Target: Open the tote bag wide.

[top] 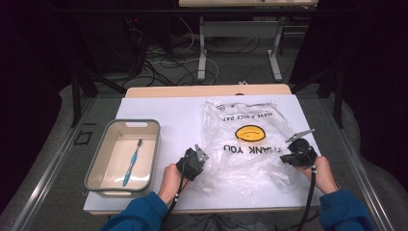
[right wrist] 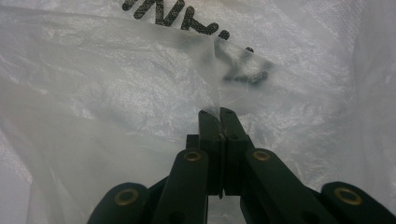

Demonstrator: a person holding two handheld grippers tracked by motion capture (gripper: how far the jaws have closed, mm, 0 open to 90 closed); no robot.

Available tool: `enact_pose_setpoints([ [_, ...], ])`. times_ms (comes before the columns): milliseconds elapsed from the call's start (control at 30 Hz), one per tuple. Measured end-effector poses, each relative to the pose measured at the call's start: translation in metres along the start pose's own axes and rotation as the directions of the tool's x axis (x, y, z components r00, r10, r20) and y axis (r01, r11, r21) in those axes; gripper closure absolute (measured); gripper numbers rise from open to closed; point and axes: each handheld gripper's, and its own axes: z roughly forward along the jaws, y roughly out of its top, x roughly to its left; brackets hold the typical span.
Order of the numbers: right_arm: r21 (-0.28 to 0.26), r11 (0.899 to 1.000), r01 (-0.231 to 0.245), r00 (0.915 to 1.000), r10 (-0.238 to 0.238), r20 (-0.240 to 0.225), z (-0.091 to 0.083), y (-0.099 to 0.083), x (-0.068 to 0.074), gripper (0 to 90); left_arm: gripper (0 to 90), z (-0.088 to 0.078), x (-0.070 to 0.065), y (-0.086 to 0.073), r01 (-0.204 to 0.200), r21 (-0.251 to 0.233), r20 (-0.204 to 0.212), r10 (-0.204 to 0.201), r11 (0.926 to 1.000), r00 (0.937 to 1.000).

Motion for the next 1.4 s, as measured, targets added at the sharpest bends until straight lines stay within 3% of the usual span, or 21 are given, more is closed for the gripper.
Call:
enact_pose_setpoints([
  [33,-0.005,1.000,0.016,0.9999,-0.016,0.000,0.002,0.003,0.000,90.0,89.3,0.000,0.001,-0.001,0.017,-0.005,-0.016,-0.018,0.9998,0.9997],
  [200,-0.021,0.999,0.037,0.9990,-0.037,0.024,0.015,0.025,0.002,90.0,89.3,0.002,0.009,-0.004,-0.005,0.014,-0.115,0.007,0.9999,0.9933],
  [367,-0.046,0.997,0.062,0.9967,-0.059,0.056,0.032,0.057,0.007,90.0,87.2,0.005,0.013,-0.005,0.010,0.016,-0.145,-0.007,0.9998,0.9894],
  [400,-0.042,0.997,0.065,0.9971,-0.063,0.042,0.035,0.061,0.007,90.0,84.0,0.004,0.015,-0.004,0.023,0.022,-0.144,-0.019,0.9995,0.9895],
  [533,-0.048,0.997,0.067,0.9963,-0.064,0.057,0.039,0.066,0.009,87.8,67.5,-0.002,0.015,-0.003,0.042,0.007,-0.144,-0.041,0.9991,0.9888],
  [567,-0.035,0.997,0.070,0.9960,-0.068,0.058,0.032,0.065,0.010,77.3,62.6,-0.009,0.014,0.000,0.042,-0.006,-0.139,-0.042,0.9991,0.9894],
  [600,-0.046,0.996,0.073,0.9960,-0.071,0.055,0.026,0.065,0.009,74.6,57.7,-0.014,0.013,0.002,0.044,-0.014,-0.134,-0.045,0.9989,0.9899],
  [767,-0.116,0.991,0.072,0.9969,-0.068,0.039,-0.007,0.063,0.010,52.7,39.3,-0.032,0.008,0.007,0.027,-0.050,-0.088,-0.031,0.9984,0.9957],
  [800,-0.116,0.991,0.072,0.9969,-0.068,0.039,-0.007,0.063,0.010,52.7,39.3,-0.037,0.006,0.007,0.026,-0.060,-0.076,-0.030,0.9979,0.9966],
  [833,-0.129,0.988,0.084,0.9962,-0.080,0.033,-0.015,0.060,0.010,44.4,34.7,-0.041,0.005,0.007,0.023,-0.063,-0.063,-0.027,0.9977,0.9977],
  [1033,-0.113,0.991,0.077,0.9970,-0.077,0.010,-0.028,0.045,0.015,29.8,27.1,-0.056,-0.007,0.003,-0.007,-0.058,0.034,0.009,0.9983,0.9994],
  [1100,-0.098,0.992,0.079,0.9969,-0.079,0.000,-0.030,0.041,0.018,24.7,25.1,-0.055,-0.012,0.002,-0.012,-0.042,0.084,0.015,0.9990,0.9964],
  [1133,-0.099,0.991,0.085,0.9964,-0.085,0.001,-0.032,0.040,0.020,23.6,24.5,-0.055,-0.016,0.001,-0.014,-0.017,0.136,0.016,0.9998,0.9905],
  [1333,-0.106,0.991,0.083,0.9958,-0.087,-0.031,-0.040,0.030,0.027,14.6,20.1,-0.053,-0.027,0.000,-0.026,-0.022,0.183,0.029,0.9994,0.9828],
  [1400,-0.101,0.991,0.082,0.9957,-0.086,-0.034,-0.041,0.026,0.029,12.5,18.8,-0.053,-0.029,0.001,-0.030,-0.013,0.210,0.032,0.9995,0.9771],
])
